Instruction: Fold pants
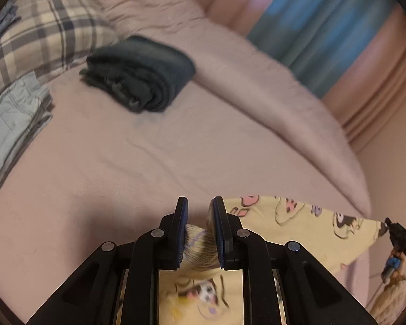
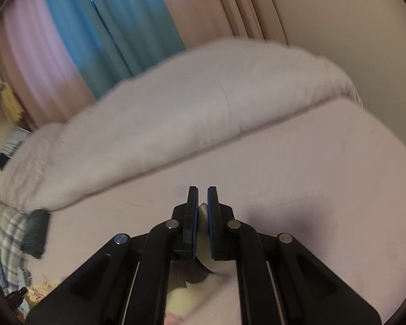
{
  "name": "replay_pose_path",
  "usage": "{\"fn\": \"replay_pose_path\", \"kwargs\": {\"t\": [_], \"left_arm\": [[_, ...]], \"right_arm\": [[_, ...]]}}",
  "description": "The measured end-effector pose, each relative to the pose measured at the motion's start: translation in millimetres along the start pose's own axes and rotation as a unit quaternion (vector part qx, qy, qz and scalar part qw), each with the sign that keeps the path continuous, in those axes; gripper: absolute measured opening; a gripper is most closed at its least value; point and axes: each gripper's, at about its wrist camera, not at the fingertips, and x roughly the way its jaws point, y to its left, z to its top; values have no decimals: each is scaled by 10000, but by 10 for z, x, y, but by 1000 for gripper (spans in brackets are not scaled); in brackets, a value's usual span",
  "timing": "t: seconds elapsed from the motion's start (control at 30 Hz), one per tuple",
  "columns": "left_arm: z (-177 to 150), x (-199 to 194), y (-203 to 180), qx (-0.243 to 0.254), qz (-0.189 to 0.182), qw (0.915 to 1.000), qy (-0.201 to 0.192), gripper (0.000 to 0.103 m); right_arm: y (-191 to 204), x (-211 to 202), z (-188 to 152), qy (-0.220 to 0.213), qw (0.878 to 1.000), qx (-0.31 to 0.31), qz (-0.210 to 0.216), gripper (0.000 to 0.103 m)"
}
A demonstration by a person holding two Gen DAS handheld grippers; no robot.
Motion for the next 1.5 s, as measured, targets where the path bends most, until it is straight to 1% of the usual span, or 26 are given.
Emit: {"fn": "replay_pose_path", "kwargs": {"t": [0.07, 0.13, 0.17, 0.23, 0.33, 0.37, 0.43, 0.47, 0.53, 0.63, 0.7, 0.73, 0.8, 0.9, 0.97, 1.03, 1.07, 1.13, 1.17, 1.23, 1.27, 1.3, 1.37, 1.4, 1.43, 1.5], "left_arm": [[-107, -161, 60, 37, 51, 9999, -94, 17], [-277, -239, 152, 4, 112, 9999, -74, 17], [-401, -245, 212, 22, 198, 9998, 12, 17], [-612, -204, 341, -8, 373, 9992, 173, 17], [-853, -109, 539, -420, 309, 9975, 472, 17], [-887, -73, 583, -551, 324, 9963, 578, 17], [-876, -115, 553, -576, 323, 9964, 535, 17], [-836, -170, 504, -523, 278, 9972, 452, 17], [-764, -315, 427, -434, 110, 9986, 266, 17], [-691, -589, 385, -366, -122, 9993, 11, 17], [-731, -659, 446, -379, -78, 9992, 21, 17], [-798, -679, 515, -455, -18, 9989, 83, 17], [-951, -653, 671, -557, 82, 9979, 309, 17], [-1233, -516, 928, -783, 385, 9933, 757, 17], [-1367, -419, 1064, -1000, 559, 9881, 1022, 17], [-1392, -400, 1084, -1046, 621, 9870, 1050, 17], [-1369, -397, 1071, -1043, 648, 9869, 1046, 17], [-1303, -415, 1005, -977, 682, 9877, 1014, 17], [-1268, -435, 967, -927, 673, 9886, 977, 17], [-1264, -463, 946, -866, 664, 9897, 929, 17], [-1262, -460, 945, -845, 681, 9895, 950, 17], [-1278, -437, 947, -812, 718, 9889, 1012, 17], [-1340, -372, 967, -753, 863, 9868, 1144, 18], [-1365, -339, 969, -720, 924, 9858, 1205, 17], [-1374, -336, 973, -693, 978, 9852, 1223, 17], [-1331, -373, 952, -627, 1022, 9853, 1214, 17]], "right_arm": [[-55, -333, -120, -127, 9997, 18, 216, 7], [-195, -549, -317, -188, 9997, 22, 185, 7], [-290, -668, -496, -195, 9996, 89, 181, 7], [-535, -735, -855, -38, 9996, 269, 80, 7], [-971, -652, -1420, 372, 9970, 642, -236, 7], [-1108, -613, -1556, 488, 9946, 886, -236, 7], [-1313, -587, -1795, 636, 9880, 1392, -200, 7], [-1364, -595, -1845, 630, 9858, 1541, -213, 7], [-1307, -688, -1813, 540, 9860, 1562, -203, 7], [-1119, -1050, -1661, 181, 9914, 1297, -54, 7], [-1068, -1254, -1636, 50, 9939, 1102, -85, 7], [-1065, -1333, -1680, 58, 9949, 994, -162, 7], [-1157, -1418, -1829, 186, 9943, 1011, -285, 7], [-1442, -1430, -2225, 483, 9890, 1344, -397, 7], [-1582, -1392, -2531, 753, 9847, 1476, -542, 7], [-1691, -1341, -2734, 892, 9812, 1583, -654, 7], [-1710, -1363, -2764, 766, 9817, 1642, -588, 7], [-1724, -1402, -2736, 691, 9804, 1758, -569, 7], [-1712, -1423, -2696, 632, 9810, 1727, -616, 7], [-1682, -1498, -2613, 517, 9828, 1486, -962, 6], [-1660, -1540, -2595, 488, 9831, 1441, -1015, 6], [-1673, -1570, -2585, 474, 9831, 1486, -960, 6], [-1678, -1594, -2613, 562, 9815, 1536, -992, 6], [-1661, -1603, -2649, 658, 9805, 1482, -1107, 7], [-1635, -1615, -2669, 736, 9786, 1489, -1213, 10], [-1619, -1658, -2686, 799, 9758, 1659, -1179, 11]]}}
